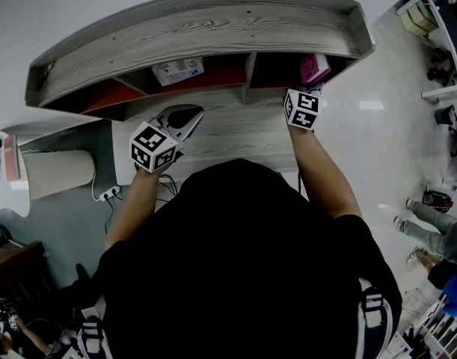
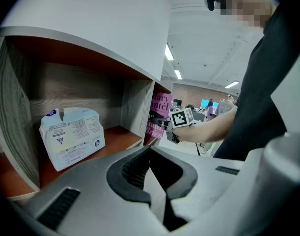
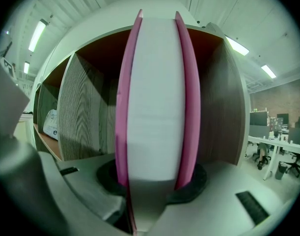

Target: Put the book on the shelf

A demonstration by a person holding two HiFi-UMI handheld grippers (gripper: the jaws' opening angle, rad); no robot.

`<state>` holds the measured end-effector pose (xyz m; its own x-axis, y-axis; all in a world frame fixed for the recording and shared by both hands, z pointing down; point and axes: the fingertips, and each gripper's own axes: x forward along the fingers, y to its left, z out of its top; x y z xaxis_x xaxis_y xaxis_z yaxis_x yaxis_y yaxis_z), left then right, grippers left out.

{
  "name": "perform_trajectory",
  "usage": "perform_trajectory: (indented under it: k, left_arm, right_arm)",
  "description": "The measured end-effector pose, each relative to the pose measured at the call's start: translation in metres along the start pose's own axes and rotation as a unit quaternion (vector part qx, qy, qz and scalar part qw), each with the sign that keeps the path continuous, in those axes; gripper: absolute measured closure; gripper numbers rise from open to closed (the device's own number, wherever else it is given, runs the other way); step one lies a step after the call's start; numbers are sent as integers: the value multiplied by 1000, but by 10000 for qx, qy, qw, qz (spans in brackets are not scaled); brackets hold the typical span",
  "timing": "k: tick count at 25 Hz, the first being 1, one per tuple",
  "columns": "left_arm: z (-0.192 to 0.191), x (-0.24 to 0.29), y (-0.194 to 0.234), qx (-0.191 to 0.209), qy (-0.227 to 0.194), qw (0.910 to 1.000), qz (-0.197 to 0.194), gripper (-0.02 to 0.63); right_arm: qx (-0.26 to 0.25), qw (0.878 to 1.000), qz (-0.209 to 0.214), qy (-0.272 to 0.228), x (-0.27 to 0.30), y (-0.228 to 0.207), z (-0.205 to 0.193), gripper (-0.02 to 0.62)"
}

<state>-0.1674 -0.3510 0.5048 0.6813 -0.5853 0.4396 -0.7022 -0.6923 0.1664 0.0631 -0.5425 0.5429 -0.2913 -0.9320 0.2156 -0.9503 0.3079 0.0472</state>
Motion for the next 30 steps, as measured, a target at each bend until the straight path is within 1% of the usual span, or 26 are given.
perform_trajectory:
  k: [2, 7, 12, 19, 30]
  left_arm:
    - [0, 1, 0, -17, -11, 10000, 4, 586]
    - [2, 3, -3, -12, -55, 10000, -31, 586]
    - [2, 3, -5, -24, -64, 10000, -42, 586]
    - [2, 4, -10, -16, -86, 9999, -84, 586]
    - [1, 5, -19, 14, -105, 9997, -203, 586]
  right_arm:
    - [-24, 10000, 26, 58, 0, 1, -2, 444]
    - [-38, 9999, 78, 75, -1, 2, -1, 412]
    - [-33, 9999, 81, 80, -5, 1, 2, 402]
    - [1, 9999, 42, 147, -17, -3, -5, 400]
    - [9, 9998, 103, 168, -44, 3, -7, 402]
